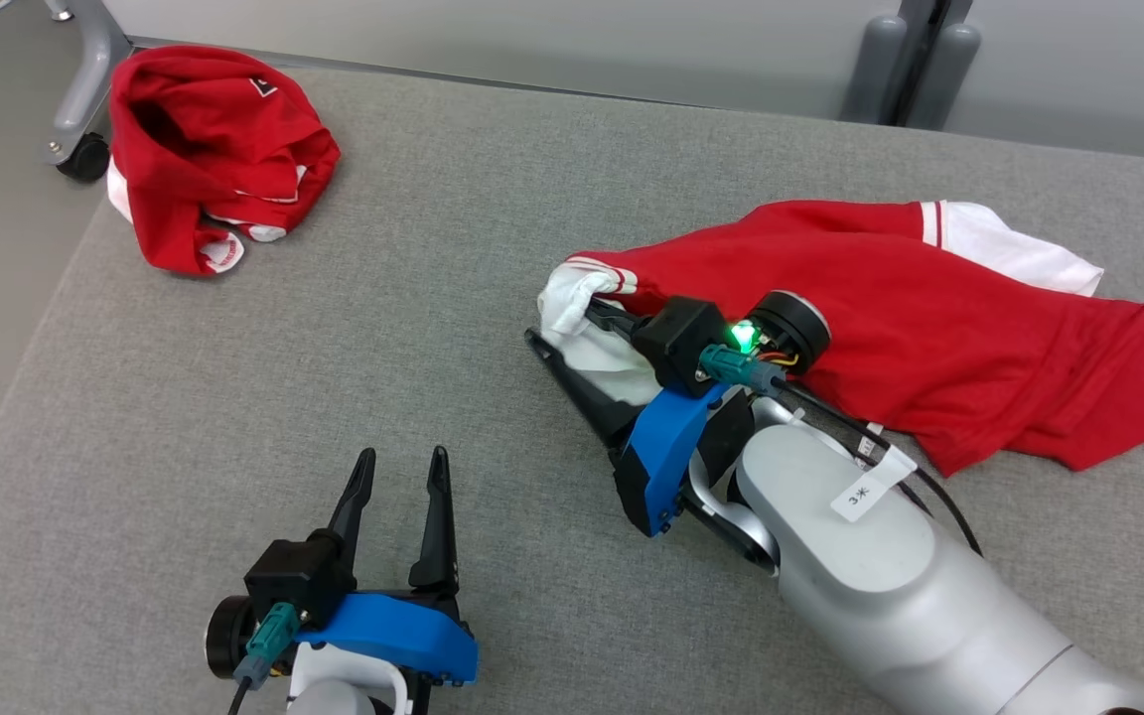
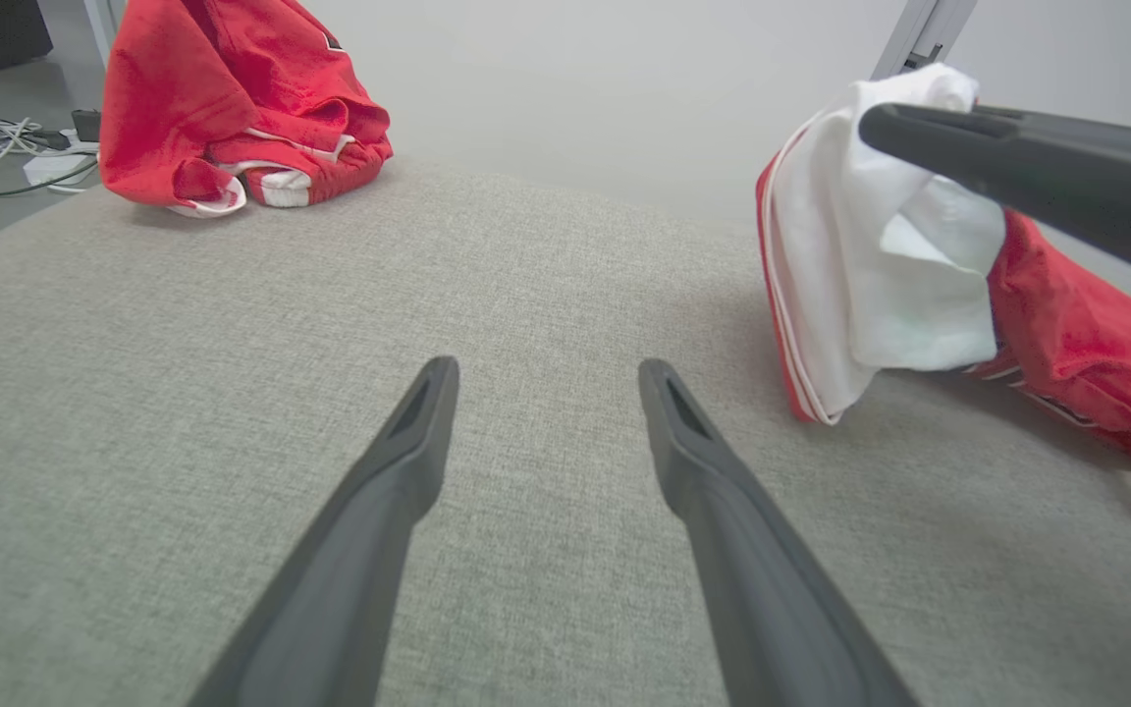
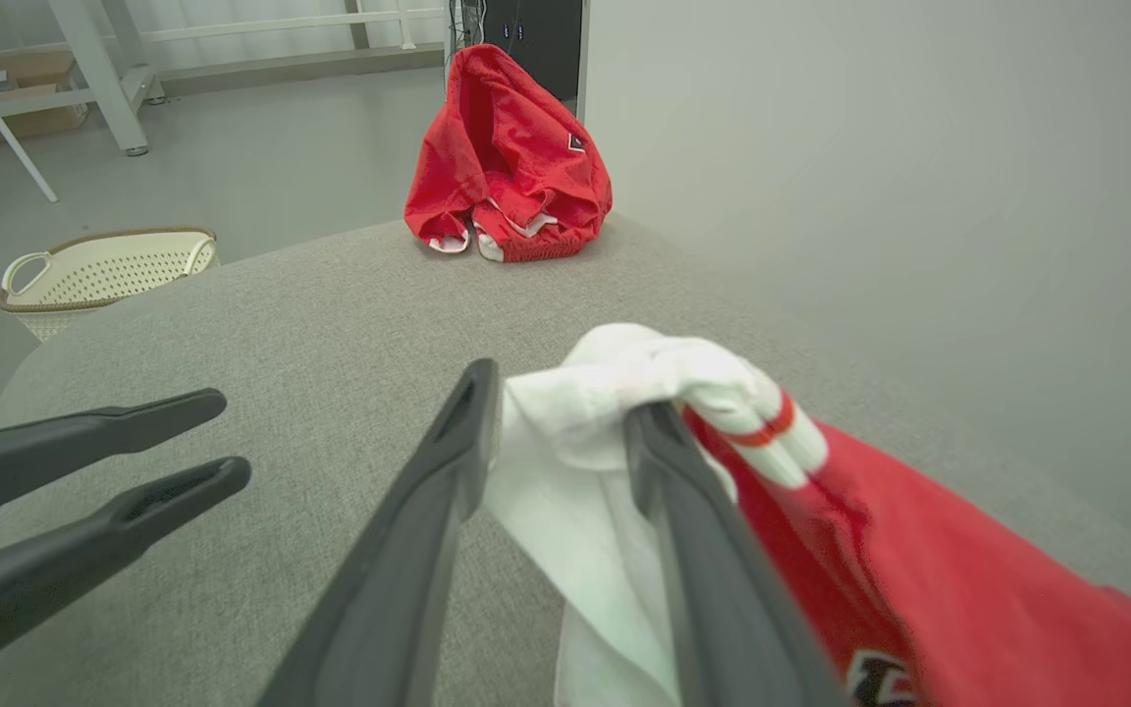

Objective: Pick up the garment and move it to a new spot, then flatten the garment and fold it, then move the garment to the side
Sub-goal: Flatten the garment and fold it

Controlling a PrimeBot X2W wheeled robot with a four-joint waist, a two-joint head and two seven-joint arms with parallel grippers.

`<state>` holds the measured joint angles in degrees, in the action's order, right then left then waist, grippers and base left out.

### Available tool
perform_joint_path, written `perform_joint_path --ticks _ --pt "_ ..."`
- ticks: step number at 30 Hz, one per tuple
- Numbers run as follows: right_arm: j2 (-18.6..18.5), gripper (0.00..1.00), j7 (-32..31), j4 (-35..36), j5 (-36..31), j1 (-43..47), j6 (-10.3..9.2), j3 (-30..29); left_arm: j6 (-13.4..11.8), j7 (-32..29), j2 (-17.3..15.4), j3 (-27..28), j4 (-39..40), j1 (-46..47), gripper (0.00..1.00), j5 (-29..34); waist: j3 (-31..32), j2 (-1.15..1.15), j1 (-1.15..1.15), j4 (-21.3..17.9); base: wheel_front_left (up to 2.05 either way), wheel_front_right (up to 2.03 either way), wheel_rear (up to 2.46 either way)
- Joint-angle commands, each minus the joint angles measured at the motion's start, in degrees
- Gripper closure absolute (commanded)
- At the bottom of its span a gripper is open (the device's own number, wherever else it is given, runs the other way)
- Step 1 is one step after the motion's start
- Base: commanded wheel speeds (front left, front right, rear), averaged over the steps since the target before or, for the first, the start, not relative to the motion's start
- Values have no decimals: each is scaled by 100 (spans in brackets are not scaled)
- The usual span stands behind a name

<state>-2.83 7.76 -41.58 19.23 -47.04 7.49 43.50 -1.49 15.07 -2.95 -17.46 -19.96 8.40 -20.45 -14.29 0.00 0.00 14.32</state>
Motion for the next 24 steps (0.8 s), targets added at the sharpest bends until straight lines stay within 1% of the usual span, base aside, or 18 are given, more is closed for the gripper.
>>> perform_joint_path --ticks 1,5,8,11,12,15,18,24 --pt "-19 0 65 -27 73 -79 1 79 -34 15 10 12 49 90 0 -8 -9 0 0 -37 0 0 0" --pt "-15 0 341 -98 142 -148 1 164 -42 16 8 89 173 138 0 45 -27 0 0 -212 0 0 0" --pt "-15 0 516 -146 85 -137 1 49 -46 15 7 165 275 183 0 101 -2 0 0 -384 0 0 0" --pt "-16 0 642 -170 -46 -34 1 -222 -23 15 8 291 338 250 0 175 43 0 0 -586 0 0 0" --pt "-16 0 642 -170 -46 -34 1 -222 -23 15 8 291 338 250 0 175 43 0 0 -586 0 0 0" --pt "-12 0 714 -121 -209 170 1 -615 -7 15 8 397 391 267 0 254 97 0 0 -786 0 0 0" --pt "-20 0 742 20 -511 429 1 -1107 28 15 5 519 421 273 0 316 160 0 0 -958 0 0 0" --pt "-15 0 744 1000 -1076 1566 1 -2398 52 16 7 569 450 176 0 359 319 0 0 -1156 0 0 0"
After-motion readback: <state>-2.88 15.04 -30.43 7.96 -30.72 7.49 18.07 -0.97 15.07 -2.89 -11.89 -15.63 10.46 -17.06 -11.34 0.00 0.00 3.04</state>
